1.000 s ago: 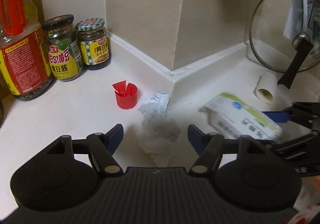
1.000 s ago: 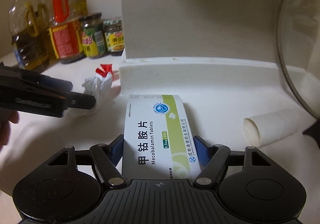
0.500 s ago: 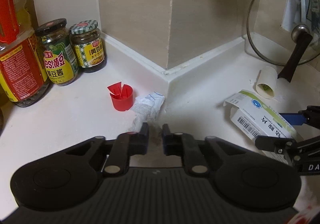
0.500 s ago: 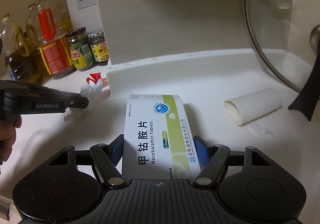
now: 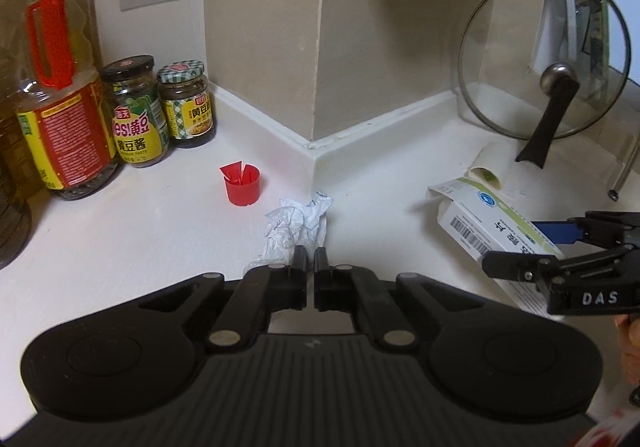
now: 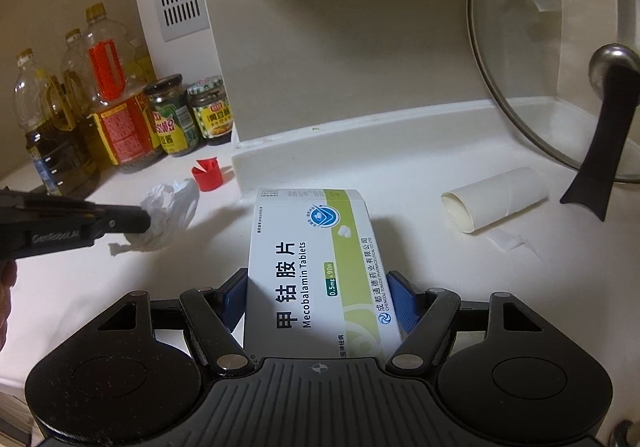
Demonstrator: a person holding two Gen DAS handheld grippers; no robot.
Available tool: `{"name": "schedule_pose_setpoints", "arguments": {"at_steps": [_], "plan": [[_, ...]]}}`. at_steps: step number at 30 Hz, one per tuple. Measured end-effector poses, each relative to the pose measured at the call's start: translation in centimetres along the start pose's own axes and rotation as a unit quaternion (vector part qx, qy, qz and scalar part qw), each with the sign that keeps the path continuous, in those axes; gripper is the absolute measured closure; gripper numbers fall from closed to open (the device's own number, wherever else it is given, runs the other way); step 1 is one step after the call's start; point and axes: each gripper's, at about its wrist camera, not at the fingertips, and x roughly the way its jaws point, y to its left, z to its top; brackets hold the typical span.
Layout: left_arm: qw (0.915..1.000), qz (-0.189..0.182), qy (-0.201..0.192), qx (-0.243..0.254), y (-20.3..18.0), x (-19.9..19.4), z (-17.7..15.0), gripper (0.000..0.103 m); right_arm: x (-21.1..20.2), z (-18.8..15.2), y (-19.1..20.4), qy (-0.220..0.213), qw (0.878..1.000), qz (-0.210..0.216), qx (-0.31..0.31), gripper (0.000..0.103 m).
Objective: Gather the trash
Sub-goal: 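Carry the tissue and medicine box down over the wastebasket with both tools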
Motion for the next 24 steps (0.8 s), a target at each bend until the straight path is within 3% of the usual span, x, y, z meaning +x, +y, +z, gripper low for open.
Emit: {"name": "schedule_pose_setpoints", "arguments": {"at_steps": [14,24], "plan": [[0.9996,-0.027,-0.008,-0.006,-0.2,-8.3,-4.9,0.101,-7.0,-3.9,5.2,-0.021,0.999,-0.018,0.041,0.031],[0.9989,-0.047,-0.004,-0.005,1.0,-15.3,-10.1,0.101,-11.8,-8.1,11.4,-0.024,0.998,-0.022,0.049,0.031]]}}
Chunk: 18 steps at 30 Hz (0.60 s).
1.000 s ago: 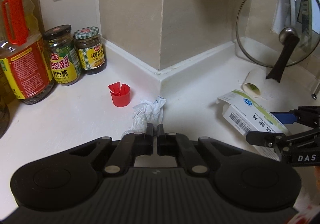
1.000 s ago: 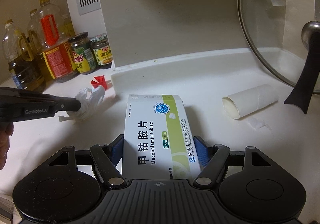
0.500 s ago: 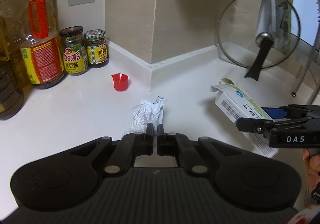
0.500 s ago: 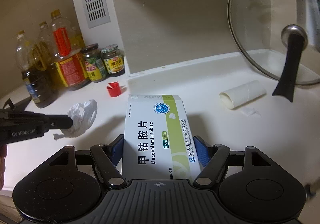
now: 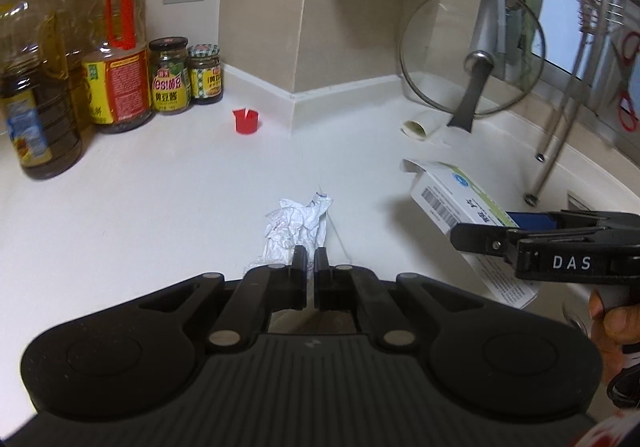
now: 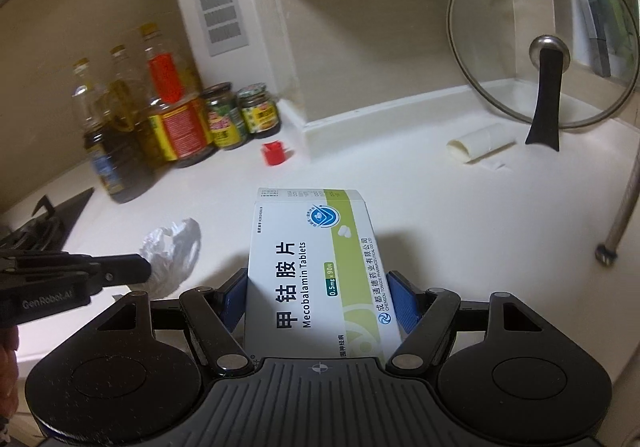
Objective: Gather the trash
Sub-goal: 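Carry the tissue and medicine box down over the wastebasket with both tools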
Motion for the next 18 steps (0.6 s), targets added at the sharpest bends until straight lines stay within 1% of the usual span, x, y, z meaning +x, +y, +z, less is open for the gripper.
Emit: {"name": "schedule_pose_setpoints", "arguments": {"at_steps": [9,18], "plan": [[0.9997,-0.016,0.018,0.006,0.6,-4.5,-4.6,0.101,-3.2,-4.3,4.9,0.010,1.000,0.004,-0.005,0.031],[0.9988,-0.025,0.041,-0.003,1.6,-6.0,-7.9,0.101,-4.5,-8.2,7.9,0.032,0.999,0.003,-0.012,0.031]]}}
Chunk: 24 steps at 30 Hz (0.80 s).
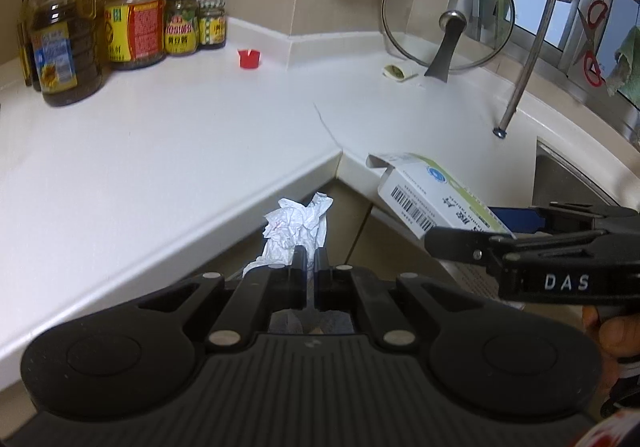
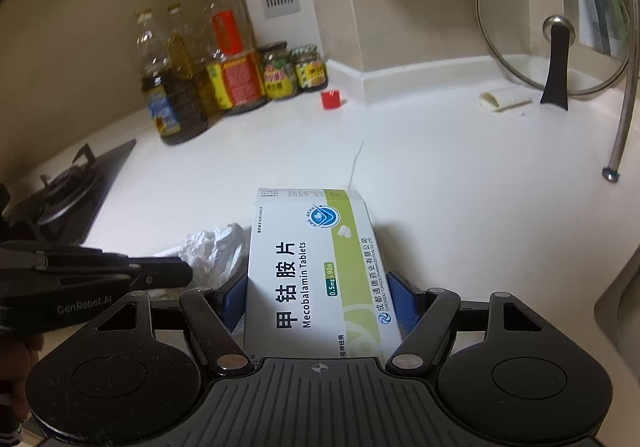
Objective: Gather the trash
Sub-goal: 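Carry the tissue and medicine box down over the wastebasket with both tools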
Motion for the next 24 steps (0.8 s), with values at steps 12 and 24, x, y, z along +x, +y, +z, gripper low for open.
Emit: {"name": "schedule_pose_setpoints", "arguments": {"at_steps": [12,24], "plan": [[0.9997,-0.006,0.022,-0.013,1.2,-0.2,-3.0,0.101,0.3,-3.4,1.1,0.020,1.000,-0.017,0.001,0.031],[0.9960,0.008,0.071,-0.053,2.1,3.6,-5.7,0.101,3.4,-5.5,-0.5,0.050,0.998,-0.015,-0.017,0.031]]}}
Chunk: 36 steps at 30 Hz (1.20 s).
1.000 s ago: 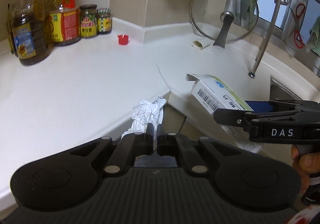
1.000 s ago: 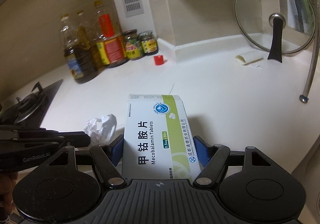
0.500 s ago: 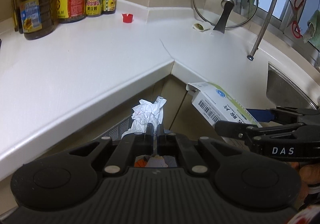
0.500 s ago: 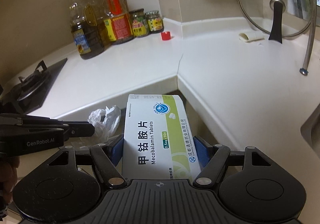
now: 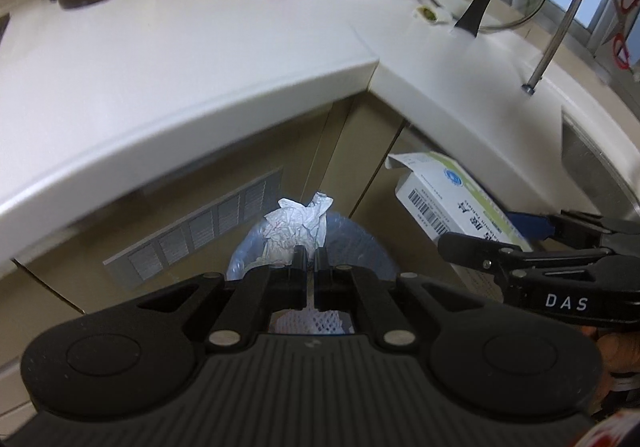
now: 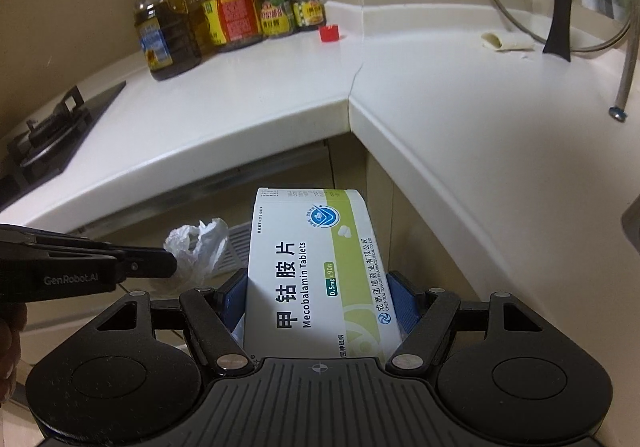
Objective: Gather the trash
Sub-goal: 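Carry the tissue and medicine box down over the wastebasket with both tools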
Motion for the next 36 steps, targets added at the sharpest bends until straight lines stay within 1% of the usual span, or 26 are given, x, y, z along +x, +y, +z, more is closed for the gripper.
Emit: {"name": "schedule_pose_setpoints", "arguments": {"at_steps": [12,27,36], "plan": [[0.9989,0.022,0.035,-0.023,0.6,3.3,-1.5,0.101,3.2,-2.1,-1.2,0.030,0.999,0.009,-0.015,0.031],[0.9971,0.026,0.061,-0.039,1.2,8.1,-2.4,0.101,6.6,-3.7,-1.8,0.055,0.998,0.006,-0.029,0.031],[0.9959,0.029,0.067,-0.052,1.4,9.5,-2.7,0.101,7.9,-3.8,-2.4,0.067,0.997,0.008,-0.027,0.031]]}}
